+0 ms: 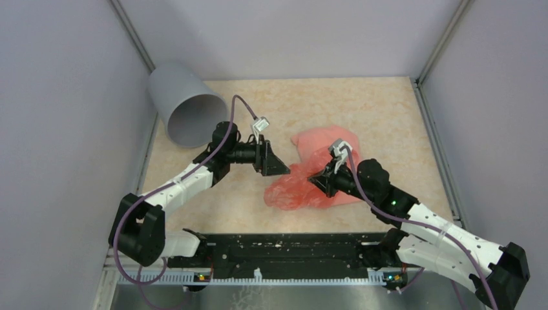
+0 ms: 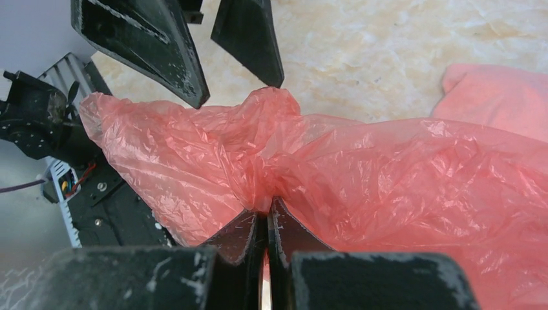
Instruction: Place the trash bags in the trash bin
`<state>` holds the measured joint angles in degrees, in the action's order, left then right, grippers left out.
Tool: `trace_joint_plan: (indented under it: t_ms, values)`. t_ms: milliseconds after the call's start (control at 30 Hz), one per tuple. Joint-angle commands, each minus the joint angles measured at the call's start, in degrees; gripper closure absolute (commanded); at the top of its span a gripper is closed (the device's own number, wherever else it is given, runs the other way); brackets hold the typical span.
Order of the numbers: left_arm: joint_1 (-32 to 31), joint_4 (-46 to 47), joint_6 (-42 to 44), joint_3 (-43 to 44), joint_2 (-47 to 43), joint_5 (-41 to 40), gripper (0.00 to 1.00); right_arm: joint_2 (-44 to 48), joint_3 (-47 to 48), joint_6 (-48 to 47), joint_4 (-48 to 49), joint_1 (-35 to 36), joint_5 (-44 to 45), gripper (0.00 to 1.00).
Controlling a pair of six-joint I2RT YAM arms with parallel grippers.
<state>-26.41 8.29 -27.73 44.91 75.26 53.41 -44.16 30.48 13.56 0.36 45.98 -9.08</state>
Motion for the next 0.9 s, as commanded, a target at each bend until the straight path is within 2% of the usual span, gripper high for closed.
trace_joint_plan:
  t_ms: [0,200,467,567,700,867]
  values:
    - [-1.81,11.56,1.99,2.08,-1.09,4.97,0.18,0.42,2.89,0.00,0.00,-0.27,-3.24,1.00]
    - [-5.98,11.44,3.86,4.53,3.27,5.84,0.19,-0.01,5.14,0.15,-2.11,-0.21,-1.75,1.00]
    - [-7.29,15.05,2.30,3.17,3.76,5.82,0.24,-0.37,6.77,0.04,-4.82,-0.27,0.63,1.00]
    - [-7.60,14.93,3.21,2.77,3.67,3.34,0.26,0.44,6.64,0.16,-3.68,-0.25,-0.92,1.00]
    - [-7.63,14.33,4.76,2.83,2.44,-2.38,0.21,2.09,7.78,0.11,-6.44,-0.23,0.16,1.00]
    - [-7.88,18.34,2.37,3.65,3.67,3.18,0.22,2.85,9.62,0.56,-9.30,-0.27,1.53,1.00]
